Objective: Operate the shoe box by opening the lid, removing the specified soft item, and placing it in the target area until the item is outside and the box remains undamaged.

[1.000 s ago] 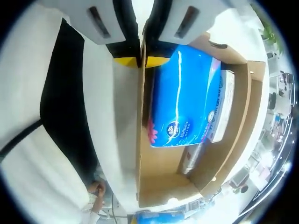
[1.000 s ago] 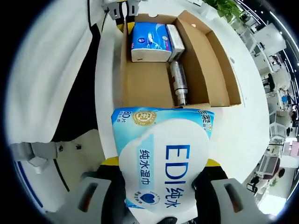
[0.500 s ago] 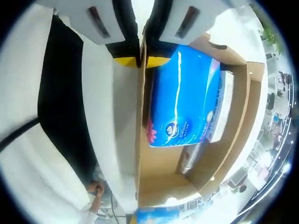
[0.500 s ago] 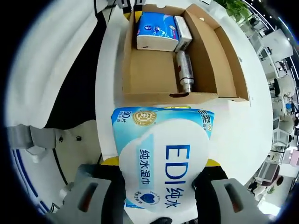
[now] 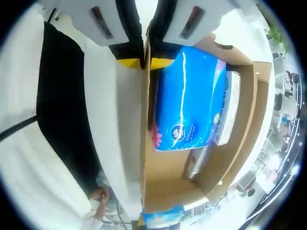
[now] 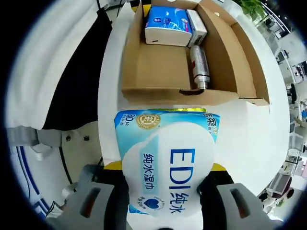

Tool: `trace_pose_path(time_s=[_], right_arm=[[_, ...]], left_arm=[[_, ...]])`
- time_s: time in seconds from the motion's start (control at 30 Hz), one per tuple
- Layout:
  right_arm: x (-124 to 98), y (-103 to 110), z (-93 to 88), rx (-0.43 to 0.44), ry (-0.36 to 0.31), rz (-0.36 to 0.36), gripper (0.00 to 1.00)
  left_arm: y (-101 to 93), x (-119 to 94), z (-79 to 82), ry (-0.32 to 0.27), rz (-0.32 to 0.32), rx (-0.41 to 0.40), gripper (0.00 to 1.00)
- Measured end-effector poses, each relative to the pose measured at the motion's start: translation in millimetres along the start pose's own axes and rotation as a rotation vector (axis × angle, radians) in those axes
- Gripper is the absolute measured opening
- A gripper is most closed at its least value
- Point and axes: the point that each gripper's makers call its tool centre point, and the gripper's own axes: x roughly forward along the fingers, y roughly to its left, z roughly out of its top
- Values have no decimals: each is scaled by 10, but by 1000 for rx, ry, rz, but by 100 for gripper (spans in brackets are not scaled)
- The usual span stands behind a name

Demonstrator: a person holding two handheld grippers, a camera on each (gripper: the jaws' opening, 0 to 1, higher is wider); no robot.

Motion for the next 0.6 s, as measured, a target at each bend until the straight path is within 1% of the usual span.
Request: trace_pose_path(time_s=[0.1, 0.23, 0.3, 0.5, 0.6], right_arm=[[32, -66, -19, -2, 9, 7, 57], [43, -115, -36, 22, 5, 33, 57], [55, -136, -33, 4, 7, 36, 57], [94, -186, -3, -9, 9, 42, 57], [132, -194, 24, -37, 11, 41, 58]], left_arm=[[5, -3, -2, 4, 4, -21, 3], [3, -8, 6, 2, 11, -18, 3], [4, -10, 7, 5, 12, -27, 3], [9, -8, 8, 14, 22, -61, 4], [3, -9, 2, 18, 35, -60, 4]])
